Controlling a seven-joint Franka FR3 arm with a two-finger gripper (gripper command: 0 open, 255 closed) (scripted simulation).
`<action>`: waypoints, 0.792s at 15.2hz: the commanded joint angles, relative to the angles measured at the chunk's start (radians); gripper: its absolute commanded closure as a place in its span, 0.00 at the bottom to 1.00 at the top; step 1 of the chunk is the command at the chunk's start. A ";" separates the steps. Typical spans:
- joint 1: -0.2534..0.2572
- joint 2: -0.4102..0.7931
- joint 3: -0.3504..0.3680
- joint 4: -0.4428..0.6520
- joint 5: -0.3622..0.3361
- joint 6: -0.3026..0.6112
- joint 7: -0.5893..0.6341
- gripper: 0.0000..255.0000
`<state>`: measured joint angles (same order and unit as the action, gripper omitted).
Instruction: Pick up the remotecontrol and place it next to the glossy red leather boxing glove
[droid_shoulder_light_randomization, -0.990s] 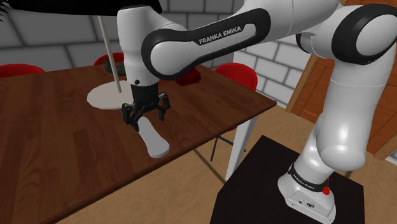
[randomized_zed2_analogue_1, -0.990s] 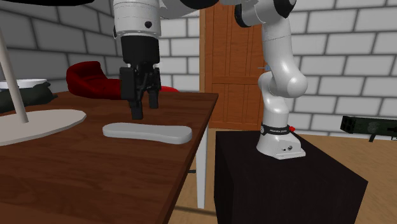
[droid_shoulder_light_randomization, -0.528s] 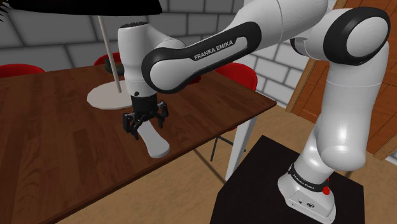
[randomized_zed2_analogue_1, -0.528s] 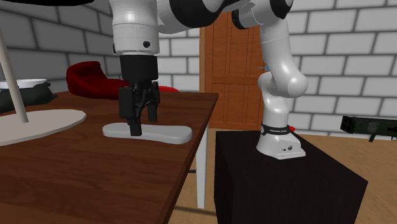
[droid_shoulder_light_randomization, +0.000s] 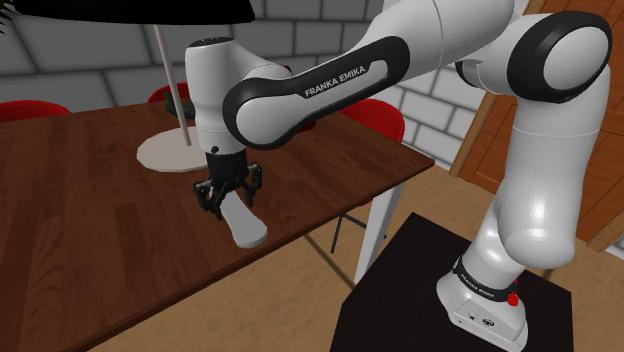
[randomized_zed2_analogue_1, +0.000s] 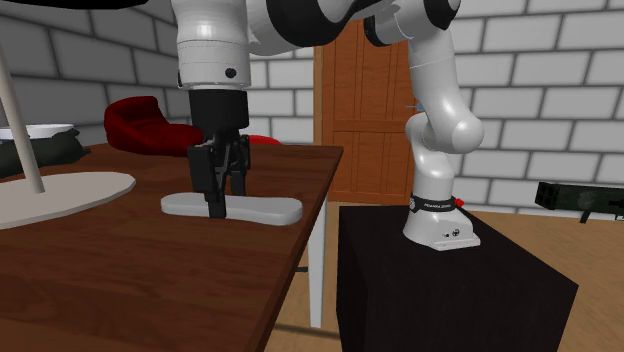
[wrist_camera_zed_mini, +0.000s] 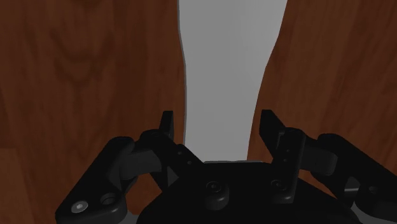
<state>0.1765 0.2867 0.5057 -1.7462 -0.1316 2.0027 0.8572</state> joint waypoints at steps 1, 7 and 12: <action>0.000 0.000 0.000 0.000 0.000 0.000 0.000 1.00; 0.000 0.000 0.000 0.000 0.000 0.000 0.000 1.00; -0.001 -0.011 0.002 0.026 0.007 -0.036 -0.004 1.00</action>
<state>0.1762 0.2794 0.5076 -1.7269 -0.1268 1.9762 0.8550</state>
